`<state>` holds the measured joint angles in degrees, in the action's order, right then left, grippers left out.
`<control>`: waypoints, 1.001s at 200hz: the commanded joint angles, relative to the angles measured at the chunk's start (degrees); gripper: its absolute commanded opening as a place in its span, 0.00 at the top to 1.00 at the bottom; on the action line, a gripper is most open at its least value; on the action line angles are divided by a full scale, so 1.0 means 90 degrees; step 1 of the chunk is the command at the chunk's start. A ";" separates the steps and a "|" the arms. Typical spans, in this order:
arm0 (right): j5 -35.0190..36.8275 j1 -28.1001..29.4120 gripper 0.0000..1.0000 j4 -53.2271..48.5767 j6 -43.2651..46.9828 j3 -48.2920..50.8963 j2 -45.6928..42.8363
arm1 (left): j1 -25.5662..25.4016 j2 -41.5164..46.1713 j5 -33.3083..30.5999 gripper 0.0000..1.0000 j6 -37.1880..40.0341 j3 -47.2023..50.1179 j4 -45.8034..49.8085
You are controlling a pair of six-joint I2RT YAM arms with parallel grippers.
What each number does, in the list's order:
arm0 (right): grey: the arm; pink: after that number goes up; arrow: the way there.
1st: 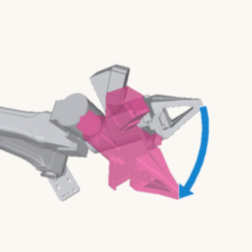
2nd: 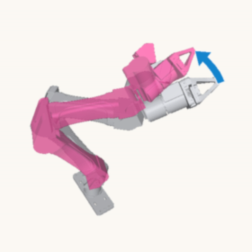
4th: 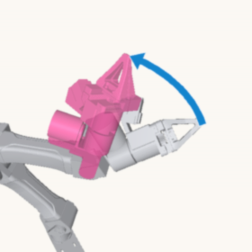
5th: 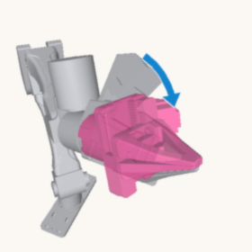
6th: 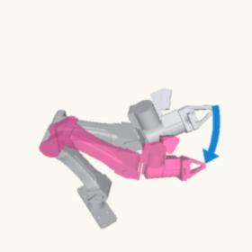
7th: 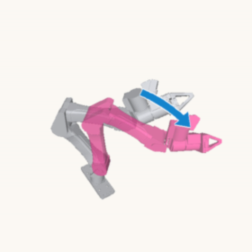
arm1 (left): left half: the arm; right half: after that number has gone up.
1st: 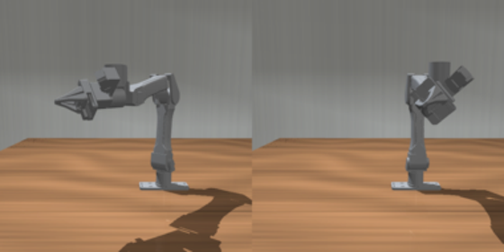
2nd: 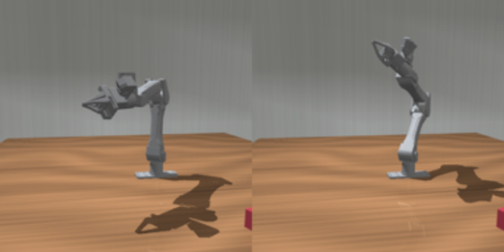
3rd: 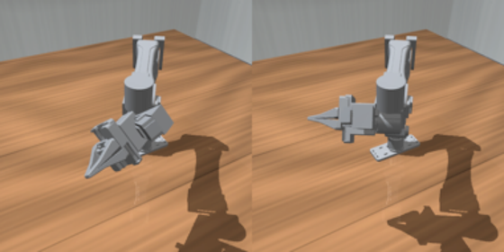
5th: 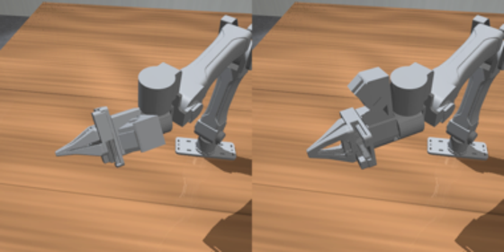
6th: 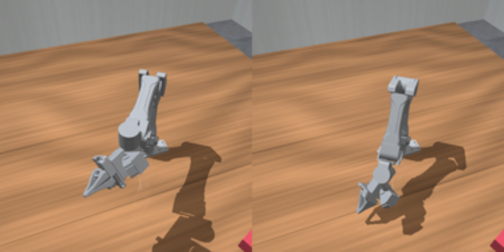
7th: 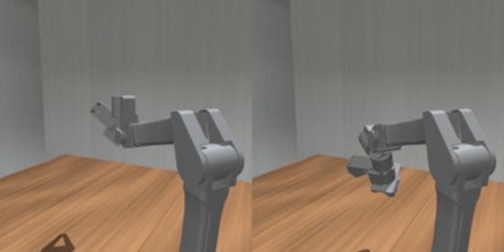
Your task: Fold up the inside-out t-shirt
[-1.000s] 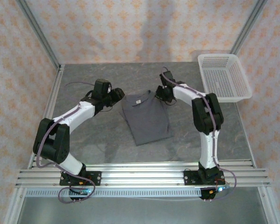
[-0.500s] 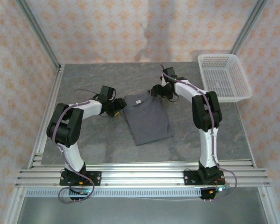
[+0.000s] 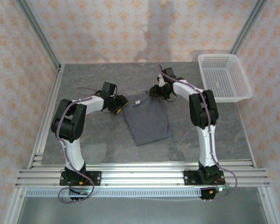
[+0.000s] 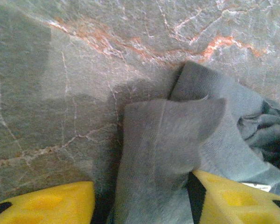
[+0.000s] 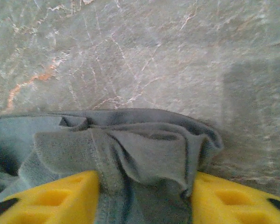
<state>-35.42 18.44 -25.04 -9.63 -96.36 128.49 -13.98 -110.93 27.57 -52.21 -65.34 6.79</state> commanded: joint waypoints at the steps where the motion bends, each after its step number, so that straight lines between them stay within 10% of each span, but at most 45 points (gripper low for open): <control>1: -0.0396 0.0097 0.54 0.0123 -0.0289 0.0482 -0.0173 | -0.0420 -0.0805 0.0378 0.50 -0.0157 -0.0312 -0.1651; 84: 0.2145 -0.0058 0.29 0.0592 -0.0460 0.1760 -0.1643 | -0.0422 -0.1105 0.0510 1.00 -0.0034 -0.0825 -0.1607; 200: 0.1343 -0.0177 0.19 0.0746 -0.0546 0.2012 -0.1137 | -0.0429 -0.1042 0.0521 1.00 0.0107 -0.0938 -0.1500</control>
<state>-20.67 16.71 -17.76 -13.52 -79.26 116.62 -17.28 -120.60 31.31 -52.42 -72.73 -5.06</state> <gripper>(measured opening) 0.814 0.045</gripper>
